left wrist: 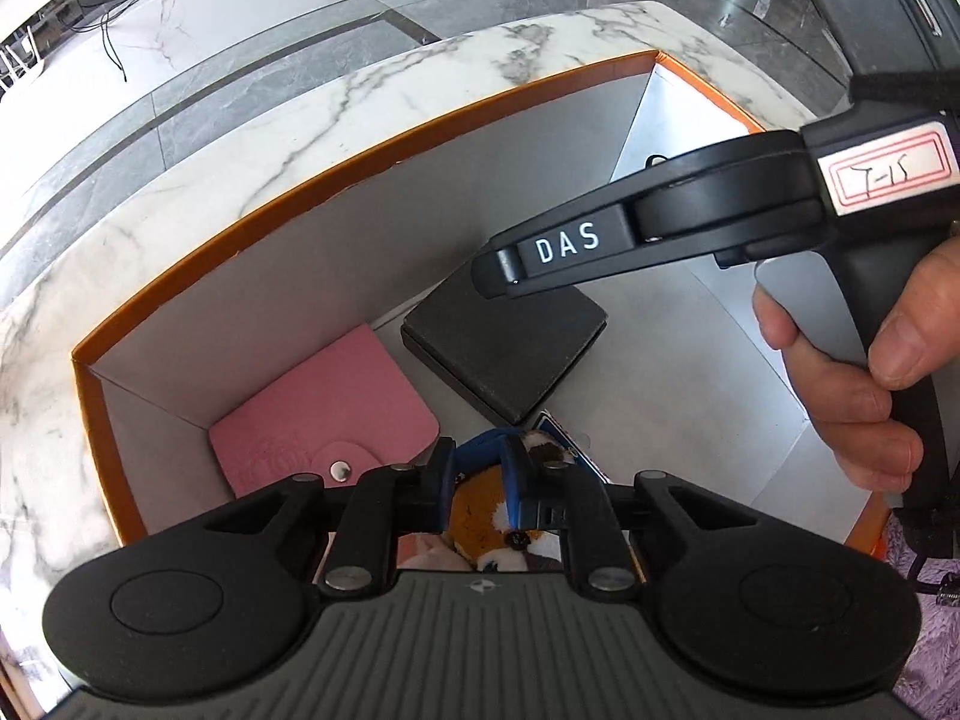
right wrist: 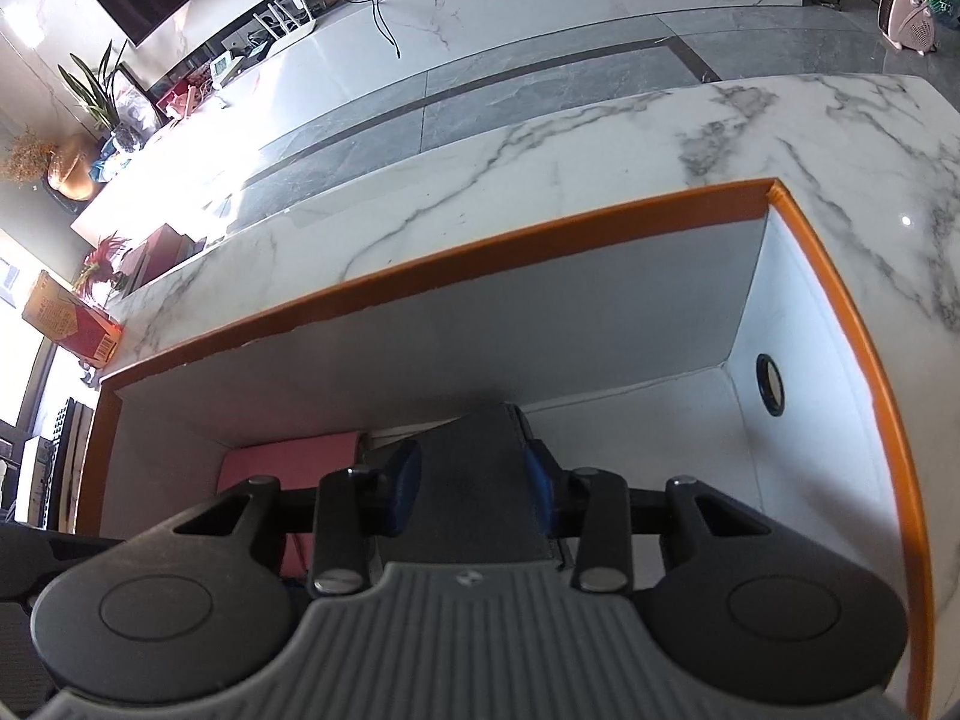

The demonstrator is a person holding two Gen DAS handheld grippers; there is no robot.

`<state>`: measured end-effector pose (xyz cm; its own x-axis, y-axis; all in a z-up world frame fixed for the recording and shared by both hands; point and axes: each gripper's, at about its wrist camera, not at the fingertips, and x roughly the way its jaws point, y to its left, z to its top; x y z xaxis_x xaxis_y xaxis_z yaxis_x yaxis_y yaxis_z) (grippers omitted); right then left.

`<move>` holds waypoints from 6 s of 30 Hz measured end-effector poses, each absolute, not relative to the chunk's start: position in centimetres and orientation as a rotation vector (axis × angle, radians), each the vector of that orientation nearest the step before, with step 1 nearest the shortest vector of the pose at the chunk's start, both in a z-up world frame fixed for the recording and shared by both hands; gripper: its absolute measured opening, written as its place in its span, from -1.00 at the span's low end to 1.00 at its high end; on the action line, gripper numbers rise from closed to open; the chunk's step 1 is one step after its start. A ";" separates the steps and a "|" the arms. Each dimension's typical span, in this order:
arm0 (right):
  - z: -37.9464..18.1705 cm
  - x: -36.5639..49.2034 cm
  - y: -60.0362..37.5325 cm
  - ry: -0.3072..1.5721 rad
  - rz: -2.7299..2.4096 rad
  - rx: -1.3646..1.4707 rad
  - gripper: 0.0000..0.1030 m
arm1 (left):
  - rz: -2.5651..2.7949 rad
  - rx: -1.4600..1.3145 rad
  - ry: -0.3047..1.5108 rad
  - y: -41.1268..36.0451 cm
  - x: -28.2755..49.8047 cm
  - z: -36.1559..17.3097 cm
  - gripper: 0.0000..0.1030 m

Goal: Organize objects

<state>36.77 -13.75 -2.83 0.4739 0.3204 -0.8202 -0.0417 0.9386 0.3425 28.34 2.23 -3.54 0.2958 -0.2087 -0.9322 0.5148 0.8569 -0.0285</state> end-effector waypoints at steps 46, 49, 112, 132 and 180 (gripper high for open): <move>-2.9 34.8 -10.5 1.129 0.480 -0.130 -0.09 | -0.506 0.272 1.176 2.5 27.8 -3.2 -0.75; -2.6 34.5 -10.6 1.130 0.462 -0.129 -0.10 | -0.496 0.287 1.161 2.3 27.6 -3.0 -0.74; -4.5 12.7 -22.7 1.072 0.355 0.095 -0.11 | -0.543 0.652 0.827 -8.1 7.3 -4.6 0.38; -5.6 13.3 -22.8 1.114 0.365 0.124 -0.18 | -0.577 0.688 0.858 -9.3 9.3 -6.5 0.38; 7.3 13.2 -21.5 0.783 0.412 0.065 -0.20 | -0.439 -0.111 0.819 -0.5 10.2 7.5 0.09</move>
